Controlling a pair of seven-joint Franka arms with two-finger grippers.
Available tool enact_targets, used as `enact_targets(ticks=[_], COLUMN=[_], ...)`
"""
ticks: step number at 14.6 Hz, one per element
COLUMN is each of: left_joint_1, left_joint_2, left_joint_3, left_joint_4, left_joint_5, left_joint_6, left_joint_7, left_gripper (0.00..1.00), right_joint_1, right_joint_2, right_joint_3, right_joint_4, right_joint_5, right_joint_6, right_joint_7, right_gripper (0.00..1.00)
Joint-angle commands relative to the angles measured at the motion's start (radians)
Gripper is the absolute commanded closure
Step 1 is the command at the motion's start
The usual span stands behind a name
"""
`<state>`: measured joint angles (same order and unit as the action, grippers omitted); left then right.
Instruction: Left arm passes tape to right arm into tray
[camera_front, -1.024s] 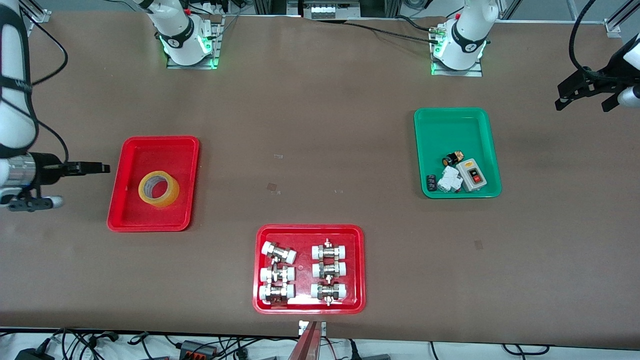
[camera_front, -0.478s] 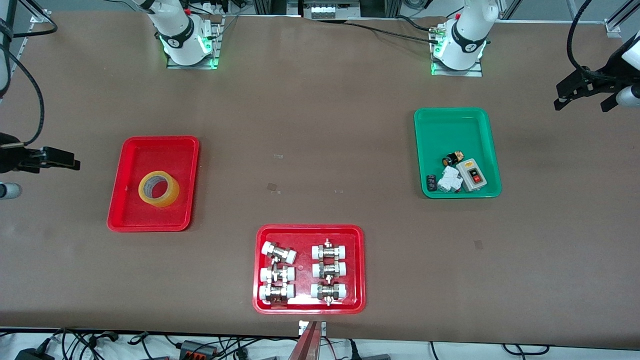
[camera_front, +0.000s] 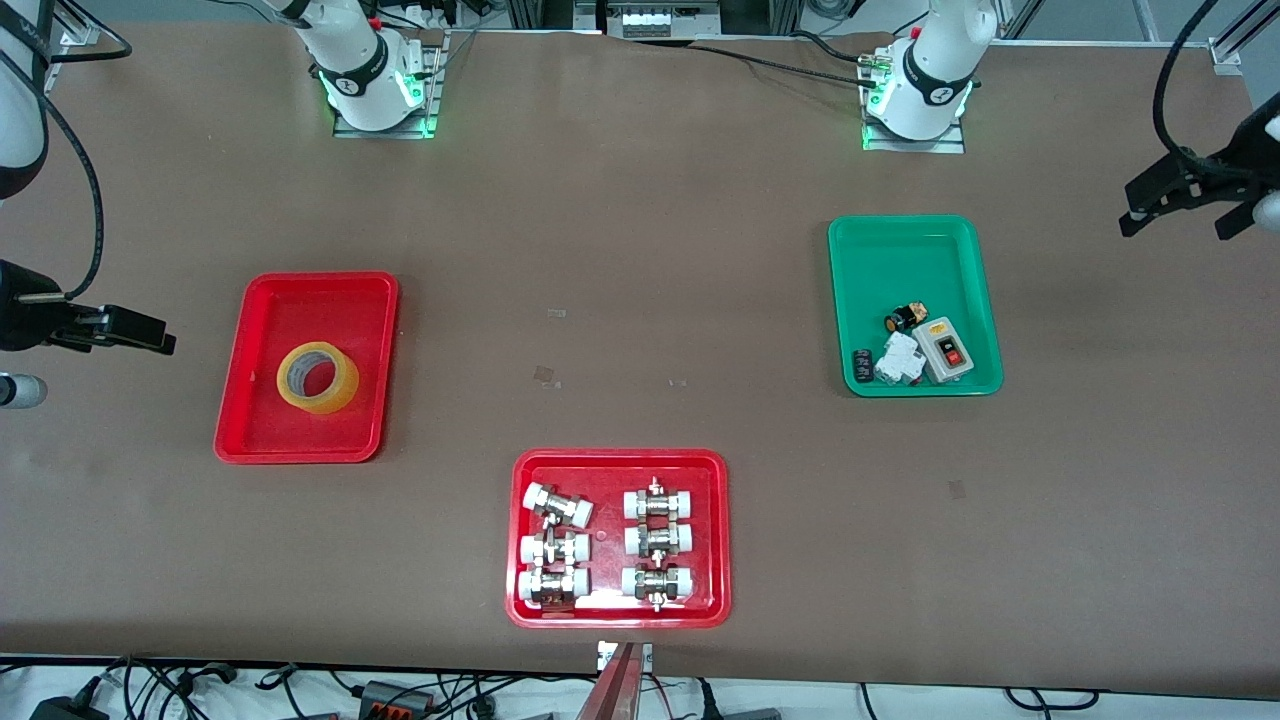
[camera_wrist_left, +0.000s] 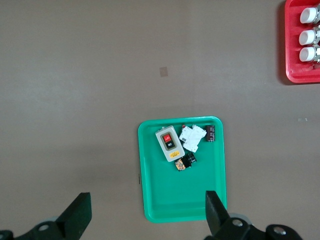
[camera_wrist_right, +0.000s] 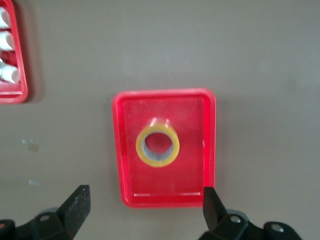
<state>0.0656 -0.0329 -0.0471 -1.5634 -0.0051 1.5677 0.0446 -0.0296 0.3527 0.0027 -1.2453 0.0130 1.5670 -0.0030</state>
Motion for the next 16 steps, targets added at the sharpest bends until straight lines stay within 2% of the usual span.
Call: enact_targets(ticks=[1, 3, 6, 8, 12, 16], left_joint_1=[-0.001, 0.000, 0.000, 0.000, 0.000, 0.000], left_joint_2=[0.031, 0.030, 0.028, 0.030, 0.030, 0.030], left_joint_3=[-0.003, -0.003, -0.003, -0.003, -0.003, -0.003], left_joint_4=[0.054, 0.052, 0.051, 0.052, 0.052, 0.052], left_joint_5=[0.005, 0.005, 0.005, 0.005, 0.005, 0.005], left_joint_6=[-0.038, -0.040, -0.052, -0.051, -0.051, -0.051], left_joint_7=[-0.006, -0.006, -0.005, -0.003, -0.005, -0.003], left_gripper=[0.00, 0.00, 0.00, 0.00, 0.00, 0.00], right_joint_1=[0.062, 0.085, 0.076, 0.077, 0.083, 0.082], right_joint_2=[-0.058, -0.067, -0.104, -0.156, -0.306, -0.365], right_joint_3=[-0.073, -0.099, -0.099, -0.099, -0.098, -0.098], right_joint_4=[-0.063, -0.072, -0.127, -0.208, -0.437, -0.493], right_joint_5=[-0.011, -0.011, -0.015, -0.021, -0.039, -0.042], right_joint_6=[0.042, 0.063, 0.087, 0.129, 0.237, 0.220], right_joint_7=[0.011, 0.006, -0.002, -0.003, -0.011, -0.038], right_gripper=[0.00, 0.00, 0.00, 0.00, 0.00, 0.00])
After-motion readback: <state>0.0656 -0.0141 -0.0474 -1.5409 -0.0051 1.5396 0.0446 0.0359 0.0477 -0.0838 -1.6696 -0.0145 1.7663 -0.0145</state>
